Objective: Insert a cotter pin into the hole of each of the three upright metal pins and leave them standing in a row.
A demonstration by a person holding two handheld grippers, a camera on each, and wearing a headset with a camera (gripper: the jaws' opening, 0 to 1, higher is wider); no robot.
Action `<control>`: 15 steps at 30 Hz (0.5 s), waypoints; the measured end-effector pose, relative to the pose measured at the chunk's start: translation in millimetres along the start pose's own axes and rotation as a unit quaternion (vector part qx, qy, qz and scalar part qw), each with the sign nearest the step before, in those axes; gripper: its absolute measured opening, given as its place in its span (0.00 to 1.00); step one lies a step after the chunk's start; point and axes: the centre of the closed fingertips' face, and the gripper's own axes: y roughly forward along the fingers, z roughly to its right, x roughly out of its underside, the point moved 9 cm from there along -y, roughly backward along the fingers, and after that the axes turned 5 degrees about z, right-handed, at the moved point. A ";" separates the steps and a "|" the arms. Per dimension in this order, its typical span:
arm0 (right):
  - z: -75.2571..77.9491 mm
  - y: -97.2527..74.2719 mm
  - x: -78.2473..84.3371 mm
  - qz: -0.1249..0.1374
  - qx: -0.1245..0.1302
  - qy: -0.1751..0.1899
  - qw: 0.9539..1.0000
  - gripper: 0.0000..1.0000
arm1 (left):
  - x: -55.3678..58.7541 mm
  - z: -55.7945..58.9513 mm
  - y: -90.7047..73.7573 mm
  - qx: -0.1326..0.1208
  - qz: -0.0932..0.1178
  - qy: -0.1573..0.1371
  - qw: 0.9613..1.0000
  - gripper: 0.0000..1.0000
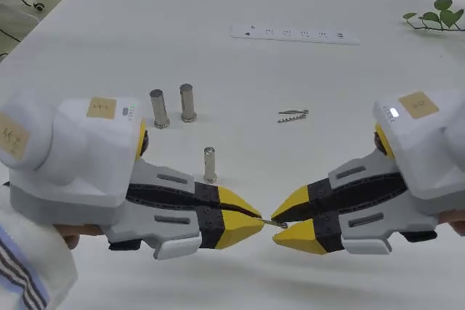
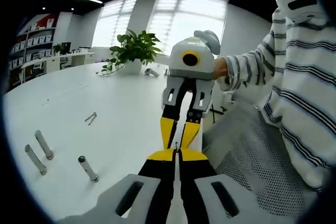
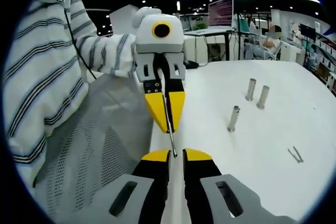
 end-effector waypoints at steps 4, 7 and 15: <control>-2.5 0.7 0.0 0.000 -0.010 0.000 1.000 0.08 | -0.2 2.5 0.1 0.007 -0.002 0.007 1.000 0.00; -4.7 0.9 -0.2 -0.002 -0.022 -0.007 1.000 0.06 | -1.0 3.9 0.0 0.012 -0.004 0.014 1.000 0.00; -6.2 1.0 -1.3 -0.005 -0.033 -0.014 0.999 0.04 | 2.4 3.3 -1.4 0.019 -0.029 0.027 0.999 0.00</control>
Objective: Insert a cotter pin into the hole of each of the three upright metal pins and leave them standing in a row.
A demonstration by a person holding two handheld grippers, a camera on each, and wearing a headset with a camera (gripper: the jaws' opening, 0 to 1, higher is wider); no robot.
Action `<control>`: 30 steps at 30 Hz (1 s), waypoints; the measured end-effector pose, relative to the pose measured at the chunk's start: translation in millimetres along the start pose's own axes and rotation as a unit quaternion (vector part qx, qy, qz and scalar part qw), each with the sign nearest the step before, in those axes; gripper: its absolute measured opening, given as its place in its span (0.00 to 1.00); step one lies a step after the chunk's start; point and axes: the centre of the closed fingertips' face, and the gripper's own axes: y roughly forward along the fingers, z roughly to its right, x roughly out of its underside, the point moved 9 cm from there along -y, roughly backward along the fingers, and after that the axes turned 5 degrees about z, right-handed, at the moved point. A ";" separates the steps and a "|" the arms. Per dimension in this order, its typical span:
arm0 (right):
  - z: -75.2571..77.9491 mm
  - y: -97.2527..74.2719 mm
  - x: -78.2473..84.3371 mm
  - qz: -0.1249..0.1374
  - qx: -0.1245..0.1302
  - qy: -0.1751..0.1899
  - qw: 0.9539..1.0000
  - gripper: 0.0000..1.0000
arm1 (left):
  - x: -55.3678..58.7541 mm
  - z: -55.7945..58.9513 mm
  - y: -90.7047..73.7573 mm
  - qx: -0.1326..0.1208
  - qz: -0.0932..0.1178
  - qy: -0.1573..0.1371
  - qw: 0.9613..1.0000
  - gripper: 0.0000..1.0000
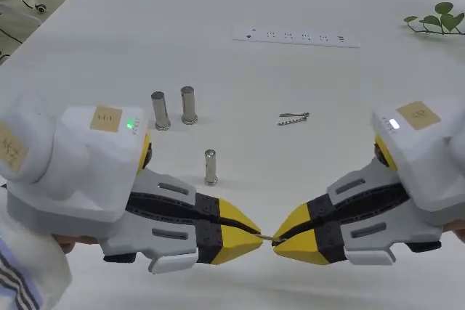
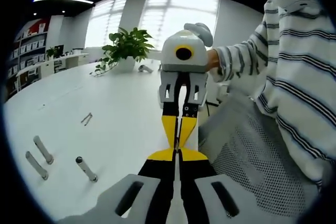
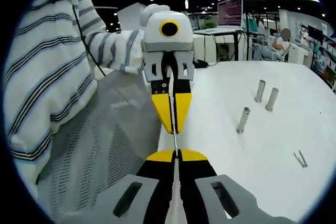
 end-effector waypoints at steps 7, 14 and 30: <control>0.6 -0.7 -3.2 -0.012 -0.012 -0.011 1.000 0.04 | 4.1 0.0 1.5 0.004 -0.013 0.006 1.000 0.00; 3.9 -0.4 -1.4 -0.029 -0.006 -0.010 1.000 0.03 | 6.2 -0.5 4.3 -0.002 -0.017 -0.003 1.000 0.00; 13.1 -2.9 1.2 -0.036 0.033 0.011 0.999 0.03 | 8.6 -13.4 3.2 -0.041 0.013 -0.022 0.999 0.11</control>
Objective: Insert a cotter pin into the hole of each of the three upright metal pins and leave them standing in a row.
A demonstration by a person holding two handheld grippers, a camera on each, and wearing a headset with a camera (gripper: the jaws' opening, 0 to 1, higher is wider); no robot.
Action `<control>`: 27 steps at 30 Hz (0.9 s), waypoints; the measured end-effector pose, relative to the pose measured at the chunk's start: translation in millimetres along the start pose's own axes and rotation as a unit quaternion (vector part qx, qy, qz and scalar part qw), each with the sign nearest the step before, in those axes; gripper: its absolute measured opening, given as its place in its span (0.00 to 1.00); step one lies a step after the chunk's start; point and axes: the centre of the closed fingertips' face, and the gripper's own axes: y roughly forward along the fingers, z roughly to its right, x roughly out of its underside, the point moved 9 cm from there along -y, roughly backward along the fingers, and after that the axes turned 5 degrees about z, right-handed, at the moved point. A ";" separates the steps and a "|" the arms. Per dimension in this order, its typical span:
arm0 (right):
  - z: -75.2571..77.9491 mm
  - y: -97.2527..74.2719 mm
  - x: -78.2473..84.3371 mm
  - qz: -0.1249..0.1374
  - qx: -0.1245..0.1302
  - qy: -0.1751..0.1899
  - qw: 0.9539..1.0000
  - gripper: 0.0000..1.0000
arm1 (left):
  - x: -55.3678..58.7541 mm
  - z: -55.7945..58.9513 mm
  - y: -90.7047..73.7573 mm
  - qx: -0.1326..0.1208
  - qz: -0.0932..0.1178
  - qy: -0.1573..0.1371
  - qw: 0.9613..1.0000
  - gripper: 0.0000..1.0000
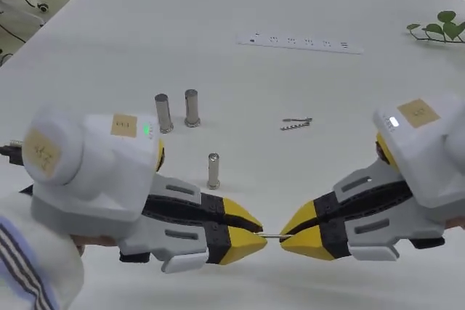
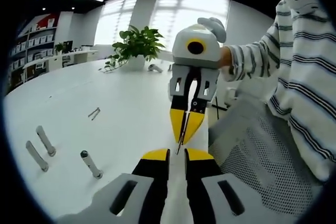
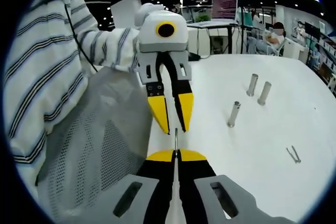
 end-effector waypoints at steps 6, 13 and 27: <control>11.5 0.4 3.8 -0.018 0.034 0.001 0.999 0.03 | -0.4 -15.8 -12.2 -0.046 0.015 -0.016 0.999 0.18; 25.7 0.9 3.5 -0.021 0.065 0.016 0.998 0.03 | 7.7 -39.4 -29.2 -0.119 0.019 -0.035 0.992 0.20; 59.5 9.2 5.8 -0.044 0.094 0.048 0.993 0.03 | 31.1 -73.8 -26.6 -0.185 -0.011 -0.041 0.982 0.23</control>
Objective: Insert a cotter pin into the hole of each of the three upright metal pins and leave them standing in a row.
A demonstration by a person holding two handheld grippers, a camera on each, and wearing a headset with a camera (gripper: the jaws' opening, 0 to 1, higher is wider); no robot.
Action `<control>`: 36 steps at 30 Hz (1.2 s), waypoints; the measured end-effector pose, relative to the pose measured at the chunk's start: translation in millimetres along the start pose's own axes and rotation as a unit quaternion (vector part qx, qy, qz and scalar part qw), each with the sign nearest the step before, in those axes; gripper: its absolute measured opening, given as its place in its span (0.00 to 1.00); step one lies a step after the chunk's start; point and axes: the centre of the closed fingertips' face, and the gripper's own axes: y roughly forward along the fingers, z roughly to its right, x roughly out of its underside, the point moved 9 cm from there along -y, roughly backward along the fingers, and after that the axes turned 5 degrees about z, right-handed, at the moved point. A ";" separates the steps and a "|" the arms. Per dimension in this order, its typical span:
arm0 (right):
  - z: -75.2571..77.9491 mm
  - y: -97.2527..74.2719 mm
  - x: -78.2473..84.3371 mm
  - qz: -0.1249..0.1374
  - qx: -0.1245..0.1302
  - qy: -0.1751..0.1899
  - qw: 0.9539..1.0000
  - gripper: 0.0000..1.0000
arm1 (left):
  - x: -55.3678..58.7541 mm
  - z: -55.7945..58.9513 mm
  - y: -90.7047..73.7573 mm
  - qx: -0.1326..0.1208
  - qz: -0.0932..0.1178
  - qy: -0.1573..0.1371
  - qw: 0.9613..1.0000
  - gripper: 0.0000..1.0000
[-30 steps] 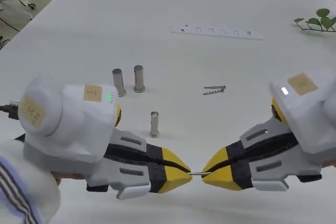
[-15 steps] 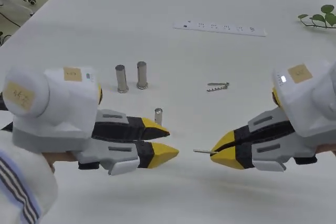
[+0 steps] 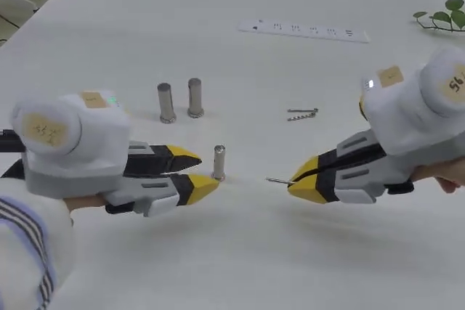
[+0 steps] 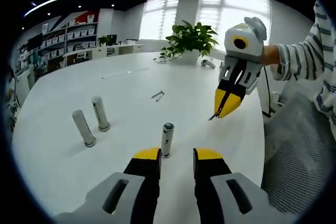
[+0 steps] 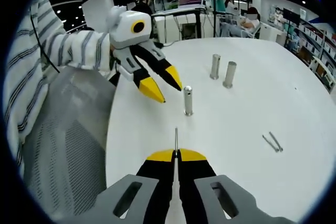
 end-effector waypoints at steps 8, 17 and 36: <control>9.3 7.8 -5.2 -0.008 -0.001 -0.002 1.000 0.03 | 4.8 -7.1 17.6 -0.009 0.000 -0.008 1.000 0.23; 17.6 14.8 -14.2 -0.012 -0.002 -0.011 1.000 0.03 | 6.8 -11.6 27.0 -0.032 -0.005 0.021 0.999 0.23; 25.7 24.7 -31.4 -0.017 -0.011 -0.029 0.999 0.03 | 15.6 -12.4 37.0 -0.018 -0.023 0.050 0.998 0.08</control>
